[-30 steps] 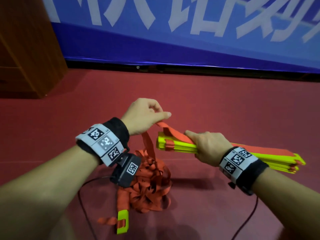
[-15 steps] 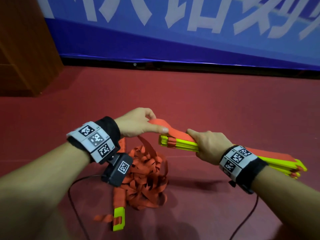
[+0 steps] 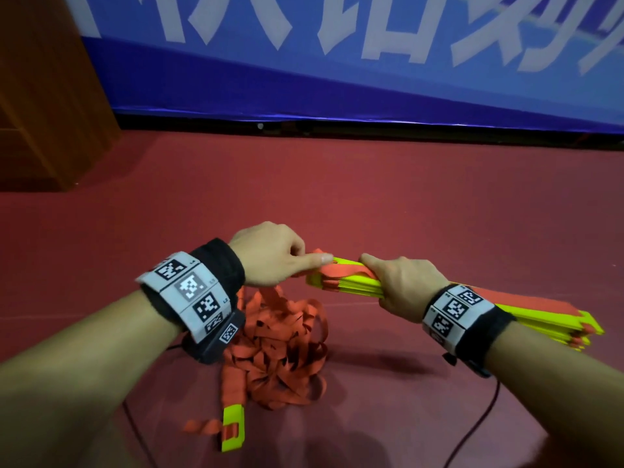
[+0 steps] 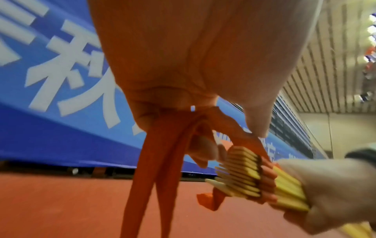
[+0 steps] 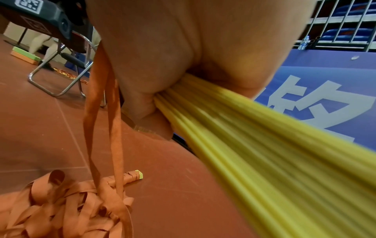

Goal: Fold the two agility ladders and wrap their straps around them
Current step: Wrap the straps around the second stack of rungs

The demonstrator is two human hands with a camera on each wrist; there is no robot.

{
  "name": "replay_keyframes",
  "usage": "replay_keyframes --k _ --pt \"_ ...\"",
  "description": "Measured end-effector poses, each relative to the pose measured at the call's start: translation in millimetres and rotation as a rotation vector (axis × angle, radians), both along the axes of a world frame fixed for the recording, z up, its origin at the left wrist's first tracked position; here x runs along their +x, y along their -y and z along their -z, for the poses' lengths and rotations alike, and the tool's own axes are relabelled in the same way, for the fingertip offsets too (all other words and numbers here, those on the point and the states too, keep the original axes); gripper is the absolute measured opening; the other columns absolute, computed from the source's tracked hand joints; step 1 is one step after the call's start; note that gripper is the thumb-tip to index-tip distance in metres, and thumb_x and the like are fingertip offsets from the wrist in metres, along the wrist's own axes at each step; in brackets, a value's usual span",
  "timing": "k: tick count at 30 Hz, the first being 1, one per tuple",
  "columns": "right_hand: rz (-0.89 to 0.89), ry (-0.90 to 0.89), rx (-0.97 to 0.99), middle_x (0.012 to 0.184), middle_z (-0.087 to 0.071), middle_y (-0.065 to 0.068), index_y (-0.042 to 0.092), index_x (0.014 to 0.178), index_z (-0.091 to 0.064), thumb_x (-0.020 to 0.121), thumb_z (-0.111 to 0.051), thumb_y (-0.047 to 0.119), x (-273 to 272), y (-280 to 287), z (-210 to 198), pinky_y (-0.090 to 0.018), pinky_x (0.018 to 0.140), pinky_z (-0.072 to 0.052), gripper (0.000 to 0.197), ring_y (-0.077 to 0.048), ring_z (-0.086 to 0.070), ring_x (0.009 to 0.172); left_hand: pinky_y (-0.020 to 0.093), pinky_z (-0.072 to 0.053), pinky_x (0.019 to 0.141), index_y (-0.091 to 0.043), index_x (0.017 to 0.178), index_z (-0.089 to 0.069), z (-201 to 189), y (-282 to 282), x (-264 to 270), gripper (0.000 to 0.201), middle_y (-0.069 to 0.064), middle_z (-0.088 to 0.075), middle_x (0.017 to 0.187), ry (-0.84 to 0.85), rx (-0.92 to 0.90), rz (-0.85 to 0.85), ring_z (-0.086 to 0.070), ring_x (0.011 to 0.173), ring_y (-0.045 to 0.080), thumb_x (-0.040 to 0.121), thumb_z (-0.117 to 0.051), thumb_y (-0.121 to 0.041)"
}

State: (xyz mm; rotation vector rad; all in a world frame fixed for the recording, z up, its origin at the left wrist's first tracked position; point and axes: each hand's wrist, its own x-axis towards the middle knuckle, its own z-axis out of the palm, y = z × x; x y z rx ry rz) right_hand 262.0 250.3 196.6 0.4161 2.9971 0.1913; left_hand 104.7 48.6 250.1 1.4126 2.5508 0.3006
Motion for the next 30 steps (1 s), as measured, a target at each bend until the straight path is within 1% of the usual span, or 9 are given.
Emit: replay_keyframes --k 3,7,9,12,15,20,24,28,30 --pt "-0.006 -0.003 0.004 0.095 -0.069 0.000 0.036 0.120 -0.033 0.085 -0.058 0.026 -0.8 0.3 3.1 -0.036 0.064 -0.042 0.043 -0.033 -0.069 0.090 0.031 -0.044 0.064 -0.022 0.070 -0.068 3.5 -1.0 -1.5 0.072 -0.002 -0.064 0.068 0.022 -0.022 0.015 -0.062 0.070 0.016 0.091 -0.031 -0.080" --pt "0.003 -0.007 -0.010 0.098 -0.069 0.000 0.035 0.122 -0.034 0.085 -0.060 0.027 -0.4 -0.9 4.1 -0.035 0.064 -0.041 0.047 -0.033 -0.069 0.093 0.041 -0.055 0.078 -0.034 0.071 -0.073 13.6 -2.4 -5.7 0.048 0.003 -0.072 0.092 0.186 -0.003 0.051 -0.067 0.082 0.023 0.078 -0.057 -0.079" --pt "0.008 -0.001 -0.014 0.098 -0.069 0.000 0.035 0.125 -0.034 0.085 -0.060 0.026 0.5 0.2 5.1 -0.035 0.065 -0.041 0.048 -0.033 -0.068 0.093 0.038 -0.053 0.068 -0.029 0.065 -0.071 15.3 -1.8 -3.5 0.042 0.006 -0.069 0.081 0.328 0.078 0.089 -0.061 0.067 0.026 0.084 -0.065 -0.066" --pt "0.013 0.011 -0.017 0.096 -0.068 -0.001 0.035 0.124 -0.034 0.086 -0.058 0.025 1.6 1.2 4.5 -0.035 0.065 -0.041 0.046 -0.033 -0.068 0.092 0.029 -0.035 0.060 -0.018 0.066 -0.060 14.3 -1.7 -1.9 0.042 -0.006 -0.054 0.061 0.454 0.204 0.050 -0.044 0.055 0.013 0.100 -0.060 -0.044" --pt "-0.004 0.005 -0.002 0.096 -0.068 0.000 0.035 0.120 -0.034 0.087 -0.057 0.023 2.1 3.1 3.6 -0.036 0.065 -0.042 0.042 -0.034 -0.069 0.092 0.028 -0.036 0.058 -0.017 0.067 -0.051 15.8 -1.6 -2.9 0.042 -0.012 -0.051 0.052 0.454 0.284 -0.002 -0.052 0.051 0.003 0.104 -0.054 -0.037" --pt "-0.097 0.028 0.081 0.105 -0.068 0.001 0.034 0.120 -0.032 0.090 -0.056 0.023 0.5 12.7 9.7 -0.038 0.066 -0.042 0.040 -0.032 -0.068 0.099 0.034 -0.039 0.060 -0.015 0.071 -0.055 14.0 -6.4 -1.6 0.041 -0.008 -0.050 0.050 0.271 0.427 -0.092 -0.050 0.051 0.008 0.099 -0.059 -0.044" --pt "-0.042 -0.016 0.035 0.103 -0.067 0.000 0.033 0.120 -0.033 0.088 -0.059 0.026 -2.8 6.6 3.7 -0.037 0.066 -0.042 0.042 -0.034 -0.068 0.097 0.033 -0.040 0.063 -0.018 0.077 -0.051 6.5 -7.7 -1.6 0.032 -0.009 -0.058 0.055 0.173 0.328 -0.164 -0.056 0.064 0.018 0.097 -0.060 -0.040" --pt "0.027 -0.061 -0.018 0.101 -0.068 -0.002 0.032 0.122 -0.034 0.086 -0.060 0.027 -1.5 0.9 -1.1 -0.036 0.065 -0.041 0.045 -0.035 -0.068 0.095 0.037 -0.047 0.061 -0.016 0.081 -0.050 10.0 -8.7 -1.8 0.017 -0.008 -0.058 0.056 0.473 0.297 -0.232 -0.057 0.057 0.019 0.091 -0.063 -0.014" --pt "0.031 -0.051 -0.021 0.099 -0.068 -0.003 0.032 0.122 -0.033 0.086 -0.060 0.027 -0.8 2.2 0.0 -0.036 0.065 -0.041 0.046 -0.035 -0.068 0.093 0.039 -0.053 0.066 -0.013 0.087 -0.056 10.2 -8.7 3.2 0.023 0.001 -0.065 0.066 0.565 0.316 -0.217 -0.061 0.061 0.020 0.097 -0.064 -0.032"
